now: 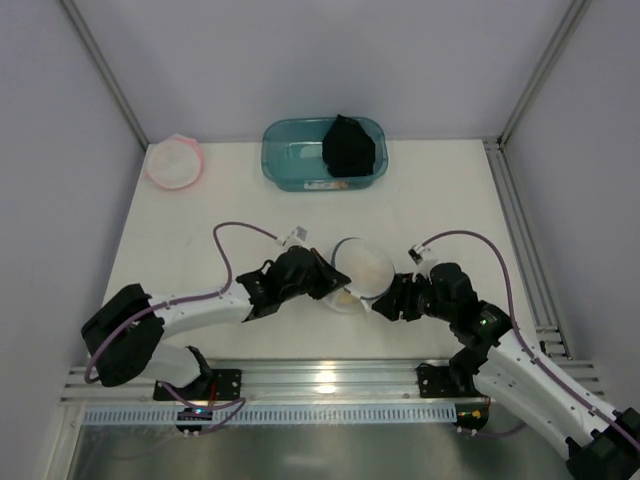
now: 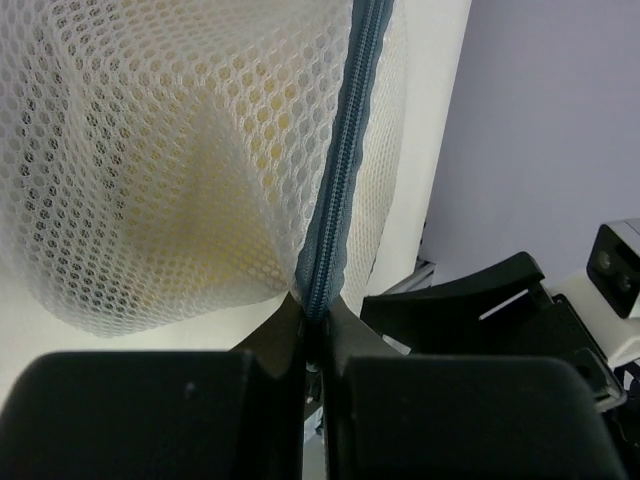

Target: Unzip the laundry bag and remove the bra

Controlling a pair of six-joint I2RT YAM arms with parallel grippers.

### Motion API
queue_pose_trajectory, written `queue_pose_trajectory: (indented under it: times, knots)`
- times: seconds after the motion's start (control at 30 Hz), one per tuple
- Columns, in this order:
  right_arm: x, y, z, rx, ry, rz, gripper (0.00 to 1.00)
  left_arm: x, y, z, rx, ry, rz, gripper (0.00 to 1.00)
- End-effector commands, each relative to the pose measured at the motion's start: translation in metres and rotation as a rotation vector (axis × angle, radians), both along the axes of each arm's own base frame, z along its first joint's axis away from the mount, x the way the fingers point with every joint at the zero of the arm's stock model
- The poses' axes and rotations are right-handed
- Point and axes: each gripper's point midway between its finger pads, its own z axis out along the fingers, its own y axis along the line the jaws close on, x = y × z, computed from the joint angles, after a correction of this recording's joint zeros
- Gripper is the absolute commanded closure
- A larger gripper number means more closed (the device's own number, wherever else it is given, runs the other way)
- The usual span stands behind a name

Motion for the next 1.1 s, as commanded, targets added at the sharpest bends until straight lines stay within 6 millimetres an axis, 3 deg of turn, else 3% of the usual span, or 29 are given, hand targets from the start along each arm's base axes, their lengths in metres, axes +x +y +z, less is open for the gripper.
queue_pose_trajectory:
  times: [0.0, 0.17, 0.37, 0.53, 0.63, 0.87, 1.07]
  knots:
    - [0.027, -0.005, 0.000, -0.043, -0.075, -0.119, 0.43, 0.004, 0.000, 0.024, -0.071, -0.044, 0.027, 1.00]
    - [0.032, 0.007, -0.010, -0.060, -0.076, -0.105, 0.44, 0.000, 0.001, 0.027, -0.086, -0.037, 0.021, 1.00]
    - [0.039, 0.023, 0.002, -0.012, -0.127, -0.089, 0.51, -0.003, -0.002, 0.021, -0.105, -0.011, 0.012, 1.00]
    - [0.041, 0.026, 0.006, 0.002, -0.147, -0.097, 0.73, -0.004, -0.005, 0.018, -0.110, 0.001, 0.007, 1.00]
    - [0.043, 0.019, 0.001, -0.042, -0.129, -0.132, 0.96, -0.004, -0.004, 0.019, -0.112, 0.000, 0.009, 1.00]
    - [0.043, -0.013, -0.011, -0.222, -0.044, -0.249, 0.96, -0.004, 0.008, 0.023, -0.093, -0.007, -0.020, 1.00]
    - [0.047, -0.039, -0.012, -0.338, -0.041, -0.344, 0.96, -0.005, 0.043, 0.010, -0.008, 0.008, -0.034, 1.00]
